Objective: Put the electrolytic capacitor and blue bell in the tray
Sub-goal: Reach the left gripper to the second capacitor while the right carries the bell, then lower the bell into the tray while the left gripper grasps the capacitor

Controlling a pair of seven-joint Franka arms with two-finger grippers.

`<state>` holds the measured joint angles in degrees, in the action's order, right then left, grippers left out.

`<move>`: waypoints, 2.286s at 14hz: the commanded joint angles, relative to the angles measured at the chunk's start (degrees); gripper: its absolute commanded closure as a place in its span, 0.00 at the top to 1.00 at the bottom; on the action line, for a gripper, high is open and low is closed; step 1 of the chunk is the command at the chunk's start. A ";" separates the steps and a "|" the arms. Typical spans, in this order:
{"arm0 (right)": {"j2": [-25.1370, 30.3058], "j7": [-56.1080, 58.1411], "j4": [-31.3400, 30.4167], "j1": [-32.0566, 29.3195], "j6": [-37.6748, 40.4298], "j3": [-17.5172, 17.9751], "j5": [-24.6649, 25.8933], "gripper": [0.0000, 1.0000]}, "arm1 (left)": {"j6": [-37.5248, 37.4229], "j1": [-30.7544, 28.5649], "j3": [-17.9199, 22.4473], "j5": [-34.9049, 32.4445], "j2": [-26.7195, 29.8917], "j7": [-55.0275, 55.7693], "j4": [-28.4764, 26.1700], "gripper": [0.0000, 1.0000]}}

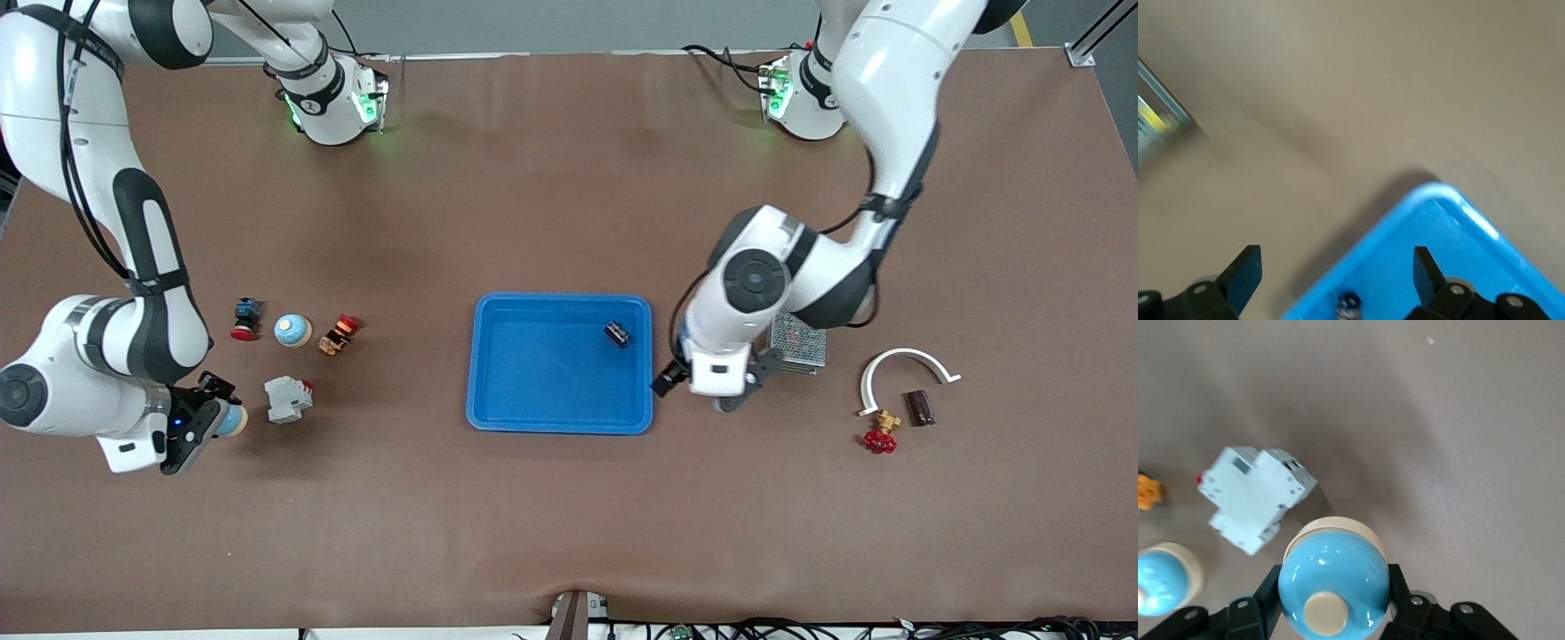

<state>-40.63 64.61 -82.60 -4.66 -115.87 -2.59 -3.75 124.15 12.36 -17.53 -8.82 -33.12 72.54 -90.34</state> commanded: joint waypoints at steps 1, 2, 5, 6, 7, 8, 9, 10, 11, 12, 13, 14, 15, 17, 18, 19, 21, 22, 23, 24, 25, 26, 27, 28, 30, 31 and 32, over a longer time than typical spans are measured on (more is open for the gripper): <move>1.17 -9.29 3.58 1.49 8.00 0.39 -0.73 0.40 | -3.29 -5.04 -0.22 -0.94 2.44 -8.08 -1.24 1.00; 1.78 -13.33 4.20 2.19 10.46 0.48 -0.73 0.40 | -3.82 -7.24 -0.22 -0.94 2.53 -11.68 -1.33 1.00; 5.11 -25.28 4.38 5.88 12.85 0.48 -0.81 0.40 | -4.97 -14.00 -0.14 -1.46 2.45 -22.32 -1.86 1.00; 5.65 -29.41 4.38 7.11 15.04 0.57 -0.90 0.40 | -4.97 -16.29 -0.14 -2.51 2.36 -25.48 -2.03 1.00; 5.83 -33.98 4.38 8.25 16.62 0.48 -2.64 0.40 | -5.14 -18.40 -0.14 -3.48 2.19 -28.65 -2.12 1.00; 6.00 -37.77 4.29 9.31 17.68 0.48 -4.84 0.41 | -5.23 -20.25 -0.14 -3.49 1.92 -31.99 -2.12 1.00; 6.00 -41.20 4.29 10.19 19.17 0.48 -6.60 0.43 | -5.23 -21.92 -0.14 -3.58 1.75 -34.89 -2.12 1.00; 6.00 -43.93 4.29 10.55 19.97 0.48 -8.44 0.44 | -5.23 -23.41 -0.14 -3.84 1.74 -37.70 -2.21 1.00; 6.00 -45.35 4.29 11.25 20.24 0.48 -9.77 0.44 | -5.23 -25.43 -0.14 -4.54 1.74 -41.21 -2.47 1.00; 6.00 -46.93 4.29 12.21 20.24 0.48 -9.95 0.44 | -5.23 -27.54 -0.14 -6.02 1.40 -44.29 -2.47 1.00; 6.09 -49.29 4.20 13.18 20.24 0.48 -9.96 0.43 | -5.15 -29.21 -0.14 -7.17 0.87 -46.85 -2.47 1.00; 7.05 -51.84 4.03 14.49 20.16 0.39 -9.96 0.43 | -4.62 -30.54 -0.22 -8.05 0.43 -48.70 -2.47 1.00; 7.41 -54.48 3.85 15.81 20.24 0.30 -9.96 0.43 | -4.36 -31.94 -0.22 -8.67 -0.36 -50.20 -2.21 0.97; 8.20 -63.16 3.85 18.88 19.98 0.30 -9.87 0.41 | -2.61 -33.44 -0.22 -8.94 -1.68 -51.96 -2.12 0.94; 8.64 -67.12 3.85 20.90 19.63 0.30 -9.61 0.40 | -1.47 -33.80 -0.22 -9.03 -2.55 -52.15 -2.12 0.91; 8.73 -71.16 3.85 23.01 19.37 0.30 -9.34 0.40 | -0.59 -33.98 -0.14 -9.72 -3.35 -52.32 -2.12 0.89; 9.08 -79.42 3.42 26.62 17.35 0.30 -9.34 0.42 | 0.91 -34.94 -0.14 -11.92 -4.93 -52.50 -1.95 0.85; 9.52 -83.12 2.45 29.07 15.34 0.22 -9.25 0.42 | 2.14 -35.03 -0.14 -11.93 -5.54 -52.41 -1.95 0.85; 9.69 -86.55 1.40 31.36 13.06 0.13 -9.08 0.42 | 3.37 -35.03 -0.22 -11.49 -6.16 -52.15 -2.03 0.85; 9.70 -89.98 0.52 33.21 10.77 0.13 -8.99 0.42 | 4.16 -35.12 -0.14 -11.31 -6.51 -51.80 -2.12 0.83; 9.61 -92.97 -0.62 34.79 8.05 0.13 -8.64 0.41 | 4.34 -35.12 -0.14 -11.31 -6.95 -51.80 -2.21 0.82; 9.52 -95.09 -2.28 36.64 5.07 0.04 -7.94 0.41 | 4.43 -35.12 -0.14 -11.31 -7.39 -51.80 -2.30 0.78; 9.61 -96.67 -3.95 38.40 2.34 -0.05 -5.76 0.41 | 5.04 -35.38 -0.14 -11.49 -7.83 -51.88 -2.39 0.76; 9.61 -99.04 -5.28 39.37 0.05 0.04 -3.65 0.41 | 5.31 -35.91 -0.14 -11.57 -8.27 -52.14 -2.39 0.75; 9.43 -102.13 -8.00 41.39 -4.43 0.04 -2.58 0.41 | 5.84 -36.09 -0.22 -11.58 -9.24 -52.24 -2.47 0.71; 9.34 -102.14 -9.23 41.92 -6.02 0.04 -2.49 0.41 | 6.10 -36.09 -0.14 -11.58 -9.59 -52.24 -2.65 0.70; 9.26 -102.14 -10.29 42.45 -7.17 -0.05 -1.79 0.41 | 6.19 -36.09 -0.22 -11.58 -9.68 -52.24 -2.65 0.68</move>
<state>-33.02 -36.08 -89.37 36.64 -120.72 -1.85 -7.08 129.37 -23.03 -16.98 -19.21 -42.46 20.48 -92.70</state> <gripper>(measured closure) 0.344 0.295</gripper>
